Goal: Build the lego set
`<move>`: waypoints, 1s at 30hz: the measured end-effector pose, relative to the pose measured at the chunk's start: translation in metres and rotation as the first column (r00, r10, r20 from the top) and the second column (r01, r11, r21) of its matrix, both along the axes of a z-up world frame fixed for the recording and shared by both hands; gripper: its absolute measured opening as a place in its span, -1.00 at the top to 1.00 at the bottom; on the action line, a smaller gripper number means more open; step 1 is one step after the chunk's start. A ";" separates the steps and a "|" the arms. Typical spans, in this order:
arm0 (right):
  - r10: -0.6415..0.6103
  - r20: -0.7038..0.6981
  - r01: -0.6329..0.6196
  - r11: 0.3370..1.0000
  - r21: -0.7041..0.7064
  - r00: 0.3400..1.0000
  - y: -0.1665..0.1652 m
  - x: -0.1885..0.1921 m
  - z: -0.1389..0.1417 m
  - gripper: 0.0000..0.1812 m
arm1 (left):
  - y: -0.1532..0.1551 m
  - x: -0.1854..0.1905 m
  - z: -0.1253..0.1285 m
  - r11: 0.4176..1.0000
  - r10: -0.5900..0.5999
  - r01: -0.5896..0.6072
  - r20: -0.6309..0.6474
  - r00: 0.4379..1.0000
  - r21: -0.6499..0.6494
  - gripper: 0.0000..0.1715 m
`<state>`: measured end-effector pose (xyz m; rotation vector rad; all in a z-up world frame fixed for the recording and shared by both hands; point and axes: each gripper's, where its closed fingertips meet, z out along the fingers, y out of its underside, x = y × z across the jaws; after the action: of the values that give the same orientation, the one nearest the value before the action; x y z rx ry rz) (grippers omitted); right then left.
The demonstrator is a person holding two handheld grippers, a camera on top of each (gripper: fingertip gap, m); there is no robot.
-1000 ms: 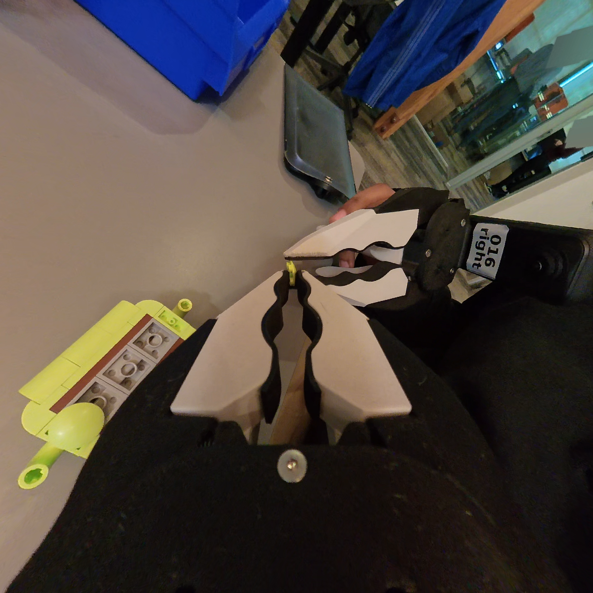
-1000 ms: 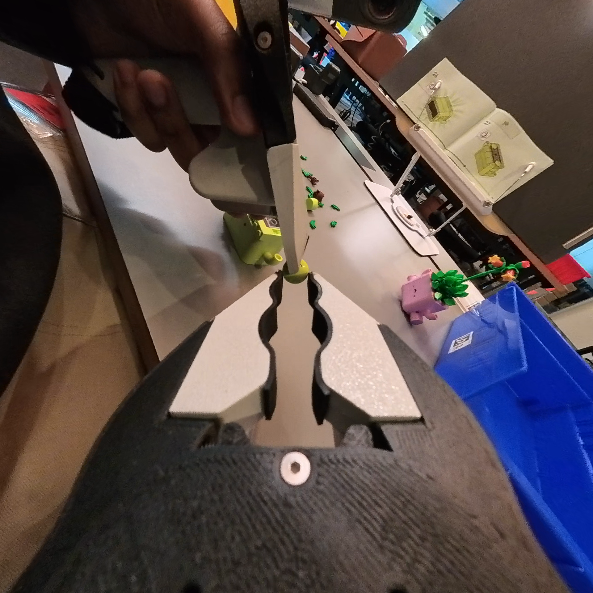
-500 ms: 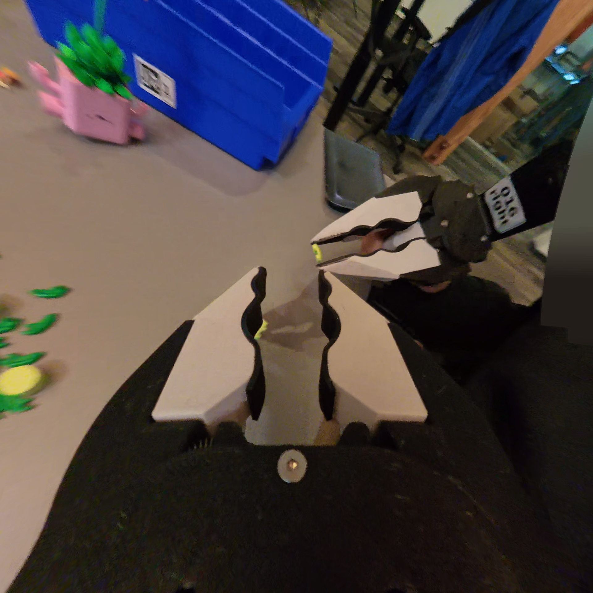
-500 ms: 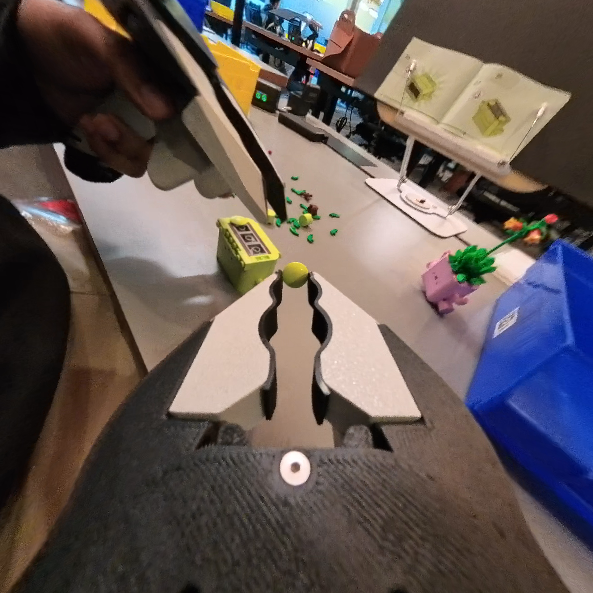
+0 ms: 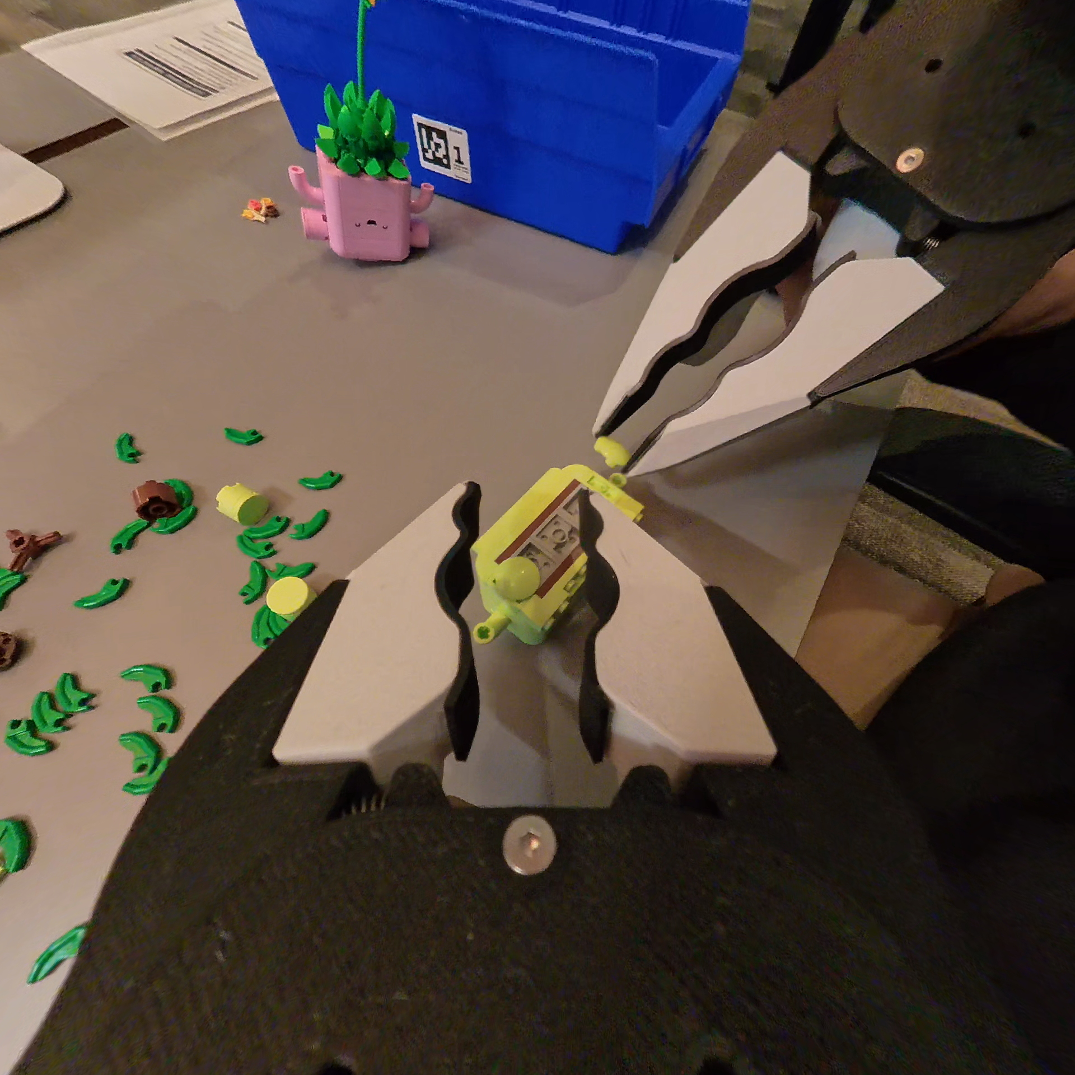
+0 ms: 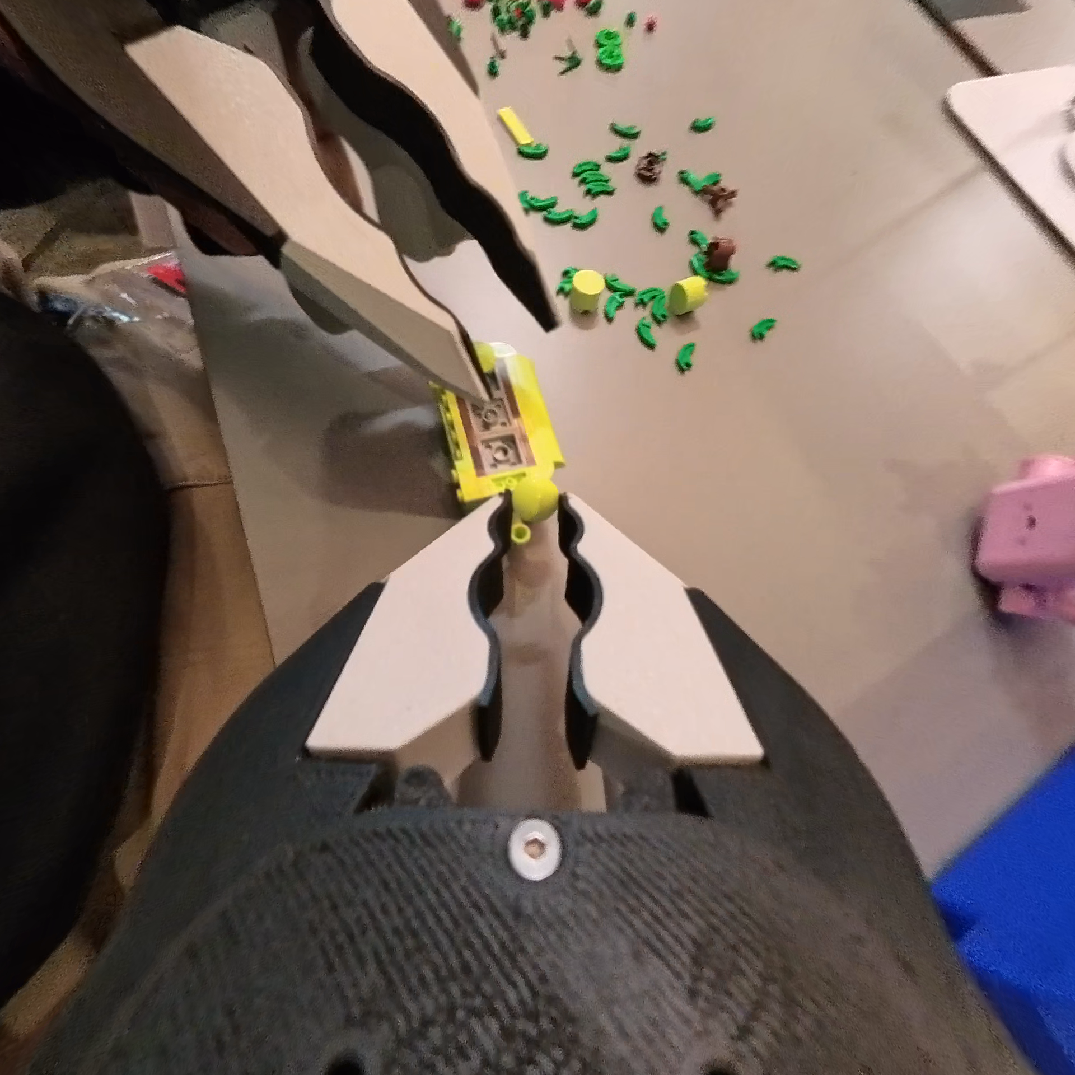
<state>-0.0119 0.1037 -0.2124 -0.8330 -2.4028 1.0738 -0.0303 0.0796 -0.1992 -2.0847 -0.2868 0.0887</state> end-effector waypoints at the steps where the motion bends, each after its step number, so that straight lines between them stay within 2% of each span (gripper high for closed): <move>1: 0.020 0.017 -0.021 1.000 0.020 1.000 -0.003 0.000 -0.001 0.85 | -0.001 -0.001 -0.002 1.000 -0.003 0.003 -0.007 1.000 -0.003 0.63; 6: 0.085 0.092 -0.096 0.988 0.122 0.992 -0.010 0.000 -0.005 0.85 | -0.003 0.001 -0.012 0.998 -0.055 0.055 -0.014 0.998 -0.024 0.62; 12: 0.091 0.181 -0.126 0.974 0.189 0.979 -0.008 0.000 -0.006 0.85 | -0.003 -0.003 -0.020 0.999 -0.034 0.030 -0.093 0.995 -0.034 0.70; 23: 0.119 0.272 -0.201 0.934 0.294 0.955 -0.011 0.004 -0.008 0.85 | -0.004 0.000 -0.021 1.000 -0.012 0.012 -0.063 0.998 0.003 0.75; 30: 0.141 0.277 -0.221 0.933 0.285 0.950 -0.014 0.002 -0.007 0.76 | -0.005 0.000 -0.021 1.000 -0.010 0.010 -0.029 1.000 0.011 0.73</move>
<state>-0.0097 0.0894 -0.2194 -0.6792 -2.8148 0.6454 -0.0305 0.0743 -0.2203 -2.0719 -0.2583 0.1110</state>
